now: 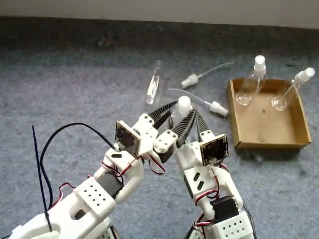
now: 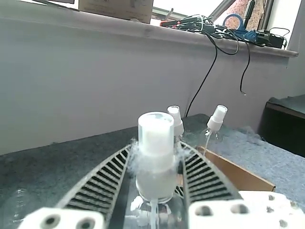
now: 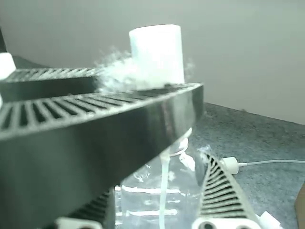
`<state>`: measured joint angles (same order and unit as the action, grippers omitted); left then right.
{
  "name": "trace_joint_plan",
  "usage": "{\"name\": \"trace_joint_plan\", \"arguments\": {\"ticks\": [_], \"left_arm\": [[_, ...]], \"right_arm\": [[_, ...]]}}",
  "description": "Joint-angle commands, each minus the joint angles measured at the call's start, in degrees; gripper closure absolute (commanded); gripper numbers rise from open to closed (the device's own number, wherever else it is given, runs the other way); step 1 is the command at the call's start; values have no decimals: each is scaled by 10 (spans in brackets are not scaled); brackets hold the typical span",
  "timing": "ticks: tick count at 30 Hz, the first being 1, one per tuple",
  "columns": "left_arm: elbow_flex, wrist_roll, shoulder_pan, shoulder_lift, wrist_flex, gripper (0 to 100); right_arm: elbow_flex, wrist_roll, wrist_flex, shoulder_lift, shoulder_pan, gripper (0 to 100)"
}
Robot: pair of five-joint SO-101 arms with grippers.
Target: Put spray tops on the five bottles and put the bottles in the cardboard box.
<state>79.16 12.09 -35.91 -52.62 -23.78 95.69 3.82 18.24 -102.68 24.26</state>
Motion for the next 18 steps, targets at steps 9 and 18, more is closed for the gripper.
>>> {"name": "trace_joint_plan", "arguments": {"ticks": [9, 18], "left_arm": [[-1, -7, -4, -1, 6, 945], [6, -7, -4, -1, 6, 787]], "right_arm": [[69, -1, 0, -2, -12, 897], [69, -1, 0, -2, -12, 897]]}}
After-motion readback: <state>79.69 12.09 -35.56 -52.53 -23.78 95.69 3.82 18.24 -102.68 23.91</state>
